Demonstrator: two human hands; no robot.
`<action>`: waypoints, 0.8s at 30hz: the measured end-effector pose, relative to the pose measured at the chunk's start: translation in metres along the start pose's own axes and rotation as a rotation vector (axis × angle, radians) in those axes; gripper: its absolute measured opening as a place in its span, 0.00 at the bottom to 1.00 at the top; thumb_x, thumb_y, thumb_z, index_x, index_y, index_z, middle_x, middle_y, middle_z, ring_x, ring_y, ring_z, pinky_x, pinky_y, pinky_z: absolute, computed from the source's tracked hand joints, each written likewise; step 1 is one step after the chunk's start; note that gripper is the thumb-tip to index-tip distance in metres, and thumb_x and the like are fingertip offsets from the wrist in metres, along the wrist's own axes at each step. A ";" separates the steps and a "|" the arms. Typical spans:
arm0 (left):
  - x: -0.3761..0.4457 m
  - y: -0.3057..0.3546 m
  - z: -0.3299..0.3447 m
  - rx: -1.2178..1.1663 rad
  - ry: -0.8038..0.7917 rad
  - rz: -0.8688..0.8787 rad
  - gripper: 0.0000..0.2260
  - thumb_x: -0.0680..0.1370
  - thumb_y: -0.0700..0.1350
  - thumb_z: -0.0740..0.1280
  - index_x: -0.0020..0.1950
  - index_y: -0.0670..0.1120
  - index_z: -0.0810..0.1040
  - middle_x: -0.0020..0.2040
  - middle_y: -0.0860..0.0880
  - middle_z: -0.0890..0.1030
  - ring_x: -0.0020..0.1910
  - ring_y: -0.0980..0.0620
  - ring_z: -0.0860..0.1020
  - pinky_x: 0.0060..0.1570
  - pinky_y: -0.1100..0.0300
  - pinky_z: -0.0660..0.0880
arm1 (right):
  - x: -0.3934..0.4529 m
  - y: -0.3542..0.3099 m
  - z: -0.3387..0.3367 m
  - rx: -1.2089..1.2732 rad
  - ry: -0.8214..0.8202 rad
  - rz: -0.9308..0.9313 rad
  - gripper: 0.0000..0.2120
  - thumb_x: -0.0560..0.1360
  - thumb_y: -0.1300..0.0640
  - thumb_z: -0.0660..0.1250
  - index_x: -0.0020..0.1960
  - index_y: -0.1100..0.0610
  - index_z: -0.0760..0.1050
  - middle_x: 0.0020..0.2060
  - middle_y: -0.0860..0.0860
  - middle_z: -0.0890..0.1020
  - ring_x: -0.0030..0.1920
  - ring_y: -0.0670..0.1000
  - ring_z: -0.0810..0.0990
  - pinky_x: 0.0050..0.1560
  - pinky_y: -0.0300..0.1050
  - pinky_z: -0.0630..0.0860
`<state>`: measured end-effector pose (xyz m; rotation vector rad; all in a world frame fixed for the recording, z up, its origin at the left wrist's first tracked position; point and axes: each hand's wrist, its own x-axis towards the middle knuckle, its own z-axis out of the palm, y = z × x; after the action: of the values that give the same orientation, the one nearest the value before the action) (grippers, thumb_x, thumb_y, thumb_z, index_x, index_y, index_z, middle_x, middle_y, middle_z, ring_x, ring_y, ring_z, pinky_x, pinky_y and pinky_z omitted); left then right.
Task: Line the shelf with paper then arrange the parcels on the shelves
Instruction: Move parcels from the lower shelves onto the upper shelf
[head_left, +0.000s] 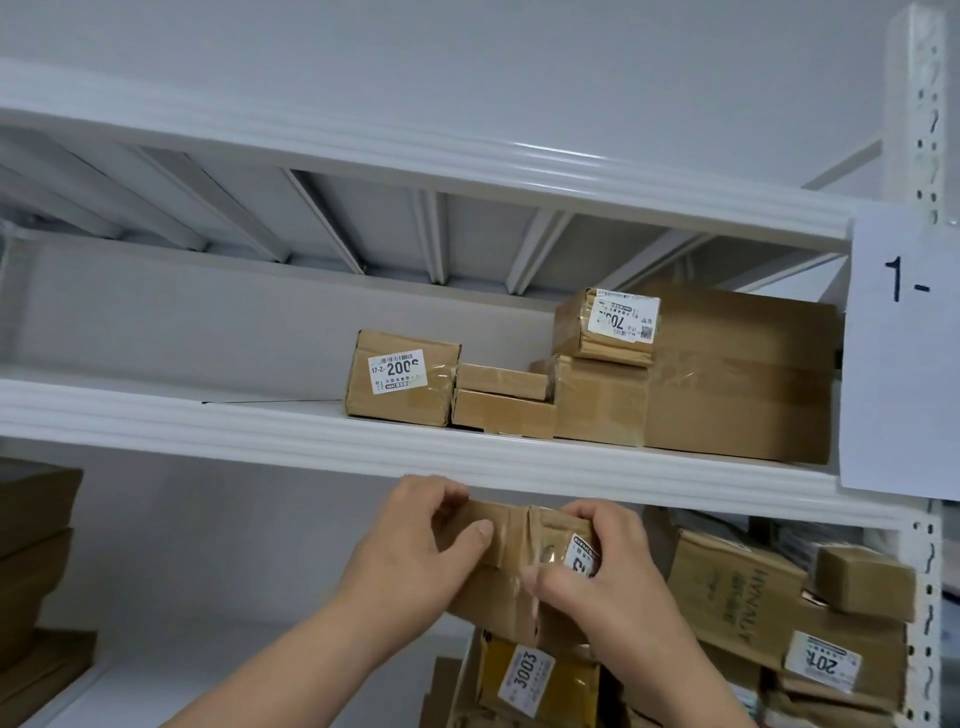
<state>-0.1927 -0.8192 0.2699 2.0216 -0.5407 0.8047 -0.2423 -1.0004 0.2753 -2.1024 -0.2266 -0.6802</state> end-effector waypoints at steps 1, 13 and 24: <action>-0.001 0.002 -0.004 0.033 0.028 0.041 0.13 0.74 0.59 0.66 0.57 0.61 0.70 0.53 0.65 0.70 0.54 0.62 0.73 0.49 0.68 0.71 | -0.003 -0.005 -0.005 0.024 -0.030 -0.009 0.25 0.60 0.44 0.74 0.54 0.40 0.66 0.54 0.38 0.65 0.52 0.46 0.75 0.49 0.47 0.81; 0.000 0.063 -0.052 0.131 0.462 0.559 0.14 0.73 0.56 0.63 0.55 0.52 0.78 0.52 0.61 0.70 0.54 0.57 0.69 0.57 0.70 0.63 | -0.009 -0.050 -0.055 0.501 -0.240 -0.275 0.26 0.54 0.49 0.75 0.52 0.44 0.76 0.55 0.59 0.79 0.51 0.62 0.82 0.42 0.59 0.82; 0.076 0.061 -0.072 0.326 0.369 0.420 0.25 0.71 0.60 0.59 0.65 0.53 0.74 0.60 0.55 0.72 0.61 0.51 0.71 0.57 0.55 0.63 | 0.076 -0.099 -0.055 0.299 0.351 -0.391 0.28 0.60 0.40 0.71 0.58 0.45 0.70 0.57 0.44 0.68 0.54 0.44 0.76 0.54 0.50 0.80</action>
<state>-0.2024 -0.7954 0.3886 1.9987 -0.6593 1.5703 -0.2403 -0.9932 0.4117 -1.6340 -0.5157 -1.1563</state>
